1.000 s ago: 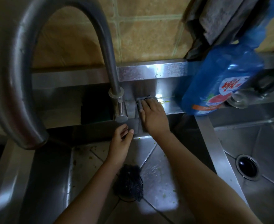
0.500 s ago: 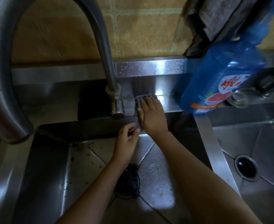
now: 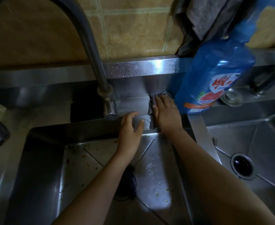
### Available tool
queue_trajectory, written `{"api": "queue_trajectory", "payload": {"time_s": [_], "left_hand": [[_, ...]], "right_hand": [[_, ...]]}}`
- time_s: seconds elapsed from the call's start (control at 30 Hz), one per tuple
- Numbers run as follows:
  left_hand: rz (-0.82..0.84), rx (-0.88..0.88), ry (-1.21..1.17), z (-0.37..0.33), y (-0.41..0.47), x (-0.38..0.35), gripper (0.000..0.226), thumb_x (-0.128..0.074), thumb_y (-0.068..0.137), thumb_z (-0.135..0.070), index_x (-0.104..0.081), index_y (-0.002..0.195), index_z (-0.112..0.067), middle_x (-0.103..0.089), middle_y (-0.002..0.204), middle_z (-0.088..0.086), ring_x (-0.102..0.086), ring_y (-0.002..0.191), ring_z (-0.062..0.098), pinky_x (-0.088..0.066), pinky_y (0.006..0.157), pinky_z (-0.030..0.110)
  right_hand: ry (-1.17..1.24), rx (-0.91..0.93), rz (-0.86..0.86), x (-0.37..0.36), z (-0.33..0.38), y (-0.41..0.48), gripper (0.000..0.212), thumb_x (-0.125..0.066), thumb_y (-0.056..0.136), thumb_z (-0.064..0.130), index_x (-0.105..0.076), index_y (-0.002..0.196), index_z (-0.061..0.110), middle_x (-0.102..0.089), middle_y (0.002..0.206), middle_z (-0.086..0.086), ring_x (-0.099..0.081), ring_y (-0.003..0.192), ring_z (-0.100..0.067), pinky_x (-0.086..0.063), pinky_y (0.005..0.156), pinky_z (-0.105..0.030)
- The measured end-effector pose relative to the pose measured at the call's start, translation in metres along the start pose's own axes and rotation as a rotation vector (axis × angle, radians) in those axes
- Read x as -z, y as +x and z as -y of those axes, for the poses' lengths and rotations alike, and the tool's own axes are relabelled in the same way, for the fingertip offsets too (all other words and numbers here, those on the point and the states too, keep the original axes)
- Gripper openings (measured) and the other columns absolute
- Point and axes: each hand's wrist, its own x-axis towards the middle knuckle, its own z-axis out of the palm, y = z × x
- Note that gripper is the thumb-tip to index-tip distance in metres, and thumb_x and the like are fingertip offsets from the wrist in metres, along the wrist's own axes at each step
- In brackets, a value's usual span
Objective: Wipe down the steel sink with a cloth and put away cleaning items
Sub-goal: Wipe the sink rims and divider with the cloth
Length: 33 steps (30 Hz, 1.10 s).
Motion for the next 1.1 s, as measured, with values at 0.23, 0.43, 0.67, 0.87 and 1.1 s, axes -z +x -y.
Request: {"api": "queue_trajectory", "payload": {"time_s": [0.23,0.43,0.67,0.87,1.1], "left_hand": [[-0.079,-0.047,0.08,-0.006,0.02,-0.003,0.031,-0.059,0.088,-0.015,-0.055,0.116,-0.004,-0.053,0.12,0.015,-0.047,0.11,0.016,-0.026,0.086,0.006],[-0.019,-0.022,0.078,-0.003,0.025,-0.005,0.032,-0.058,0.088,-0.017,-0.053,0.118,-0.005,-0.052,0.119,0.013,-0.05,0.111,0.02,-0.033,0.091,0.016],[-0.016,0.0,0.11,0.002,0.028,-0.004,0.037,-0.057,0.088,-0.014,-0.051,0.123,-0.003,-0.051,0.123,0.016,-0.048,0.114,0.023,-0.028,0.09,0.013],[0.005,0.008,0.089,0.003,0.027,-0.003,0.037,-0.057,0.089,-0.016,-0.05,0.124,-0.006,-0.05,0.124,0.014,-0.047,0.114,0.019,-0.027,0.088,0.009],[0.039,0.03,0.067,0.008,0.007,0.005,0.036,-0.054,0.09,-0.021,-0.049,0.124,-0.013,-0.046,0.13,0.007,-0.043,0.116,0.014,-0.03,0.091,0.016]], "right_hand": [[0.0,-0.012,0.028,-0.004,0.025,-0.004,0.047,-0.03,0.1,0.029,-0.033,0.143,0.01,-0.033,0.149,-0.012,-0.022,0.141,-0.023,-0.011,0.116,-0.038],[-0.033,0.124,0.094,-0.015,0.034,0.0,0.053,-0.028,0.099,0.034,-0.026,0.146,0.01,-0.03,0.15,-0.011,-0.02,0.142,-0.023,-0.011,0.117,-0.039],[0.019,-0.023,-0.001,-0.003,0.003,-0.001,0.046,-0.033,0.1,0.028,-0.036,0.141,0.008,-0.035,0.147,-0.016,-0.027,0.139,-0.027,-0.016,0.116,-0.037],[0.078,-0.081,0.042,-0.001,0.01,-0.003,0.06,-0.039,0.096,0.044,-0.031,0.144,0.01,-0.028,0.151,-0.014,-0.019,0.142,-0.027,-0.012,0.116,-0.04],[0.08,0.038,0.076,0.0,0.013,-0.009,0.059,-0.058,0.089,0.027,-0.037,0.141,0.009,-0.036,0.146,-0.015,-0.029,0.137,-0.028,-0.021,0.114,-0.039]]}}
